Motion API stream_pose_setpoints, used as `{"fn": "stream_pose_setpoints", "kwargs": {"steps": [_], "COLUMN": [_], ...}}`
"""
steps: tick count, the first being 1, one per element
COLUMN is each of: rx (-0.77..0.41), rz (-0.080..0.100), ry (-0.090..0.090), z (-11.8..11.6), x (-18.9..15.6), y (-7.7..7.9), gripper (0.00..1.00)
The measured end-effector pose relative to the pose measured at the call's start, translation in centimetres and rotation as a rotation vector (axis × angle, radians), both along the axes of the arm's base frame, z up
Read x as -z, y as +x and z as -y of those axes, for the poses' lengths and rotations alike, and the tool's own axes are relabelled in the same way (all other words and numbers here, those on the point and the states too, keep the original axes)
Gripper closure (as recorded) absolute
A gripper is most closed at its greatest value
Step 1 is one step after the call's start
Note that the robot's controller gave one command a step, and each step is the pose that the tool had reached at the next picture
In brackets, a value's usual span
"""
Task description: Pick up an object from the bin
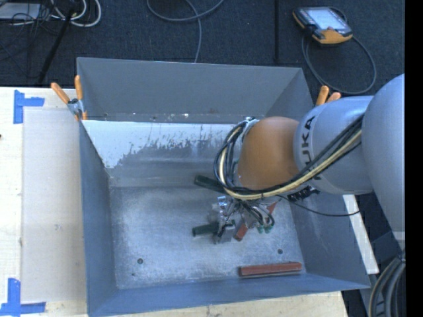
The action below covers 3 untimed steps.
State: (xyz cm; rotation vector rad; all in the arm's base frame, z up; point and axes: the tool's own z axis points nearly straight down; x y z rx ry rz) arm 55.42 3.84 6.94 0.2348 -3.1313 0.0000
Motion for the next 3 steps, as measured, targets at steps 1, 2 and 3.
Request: {"fn": "stream_pose_setpoints", "kwargs": {"steps": [1, 2, 3], "rx": [0.000, 0.001, 0.002], "rz": [-0.001, 0.000, -0.001], "ry": [0.000, 0.000, 0.000], "z": [0.0, 0.0, 0.0], "x": [-0.3, -1.3, -2.0], "y": [-0.1, -0.1, -0.1], "gripper": [1.00, 1.00, 1.00]}}
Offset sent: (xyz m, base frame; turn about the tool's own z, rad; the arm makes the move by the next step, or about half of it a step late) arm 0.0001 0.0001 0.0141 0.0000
